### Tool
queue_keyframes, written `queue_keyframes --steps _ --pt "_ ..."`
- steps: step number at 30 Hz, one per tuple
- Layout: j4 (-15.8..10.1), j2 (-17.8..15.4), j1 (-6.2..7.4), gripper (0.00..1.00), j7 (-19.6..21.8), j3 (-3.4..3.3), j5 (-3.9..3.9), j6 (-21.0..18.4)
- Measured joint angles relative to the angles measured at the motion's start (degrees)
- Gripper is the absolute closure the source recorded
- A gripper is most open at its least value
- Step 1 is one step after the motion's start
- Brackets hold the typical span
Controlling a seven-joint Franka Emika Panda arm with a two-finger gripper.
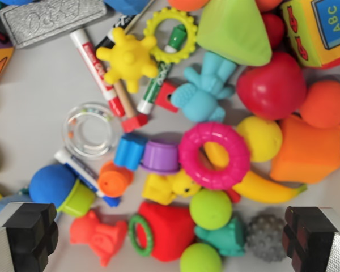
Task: Pick an object from the bin
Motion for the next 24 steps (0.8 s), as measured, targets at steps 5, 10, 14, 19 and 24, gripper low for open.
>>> queue_keyframes --steps 5,10,14,19,24 --pt "0.0 0.0 0.0 0.0 0.0 0.0 0.0 0.0" --pt "0.0 0.0 0.0 0.0 0.0 0.0 0.0 0.0" --pt "0.0 0.0 0.01 0.0 0.0 0.0 0.0 0.0" --pt "-0.1 0.1 0.04 0.0 -0.2 0.04 0.0 0.1" --pt "-0.4 0.6 0.13 0.0 -0.9 0.11 0.0 0.9"
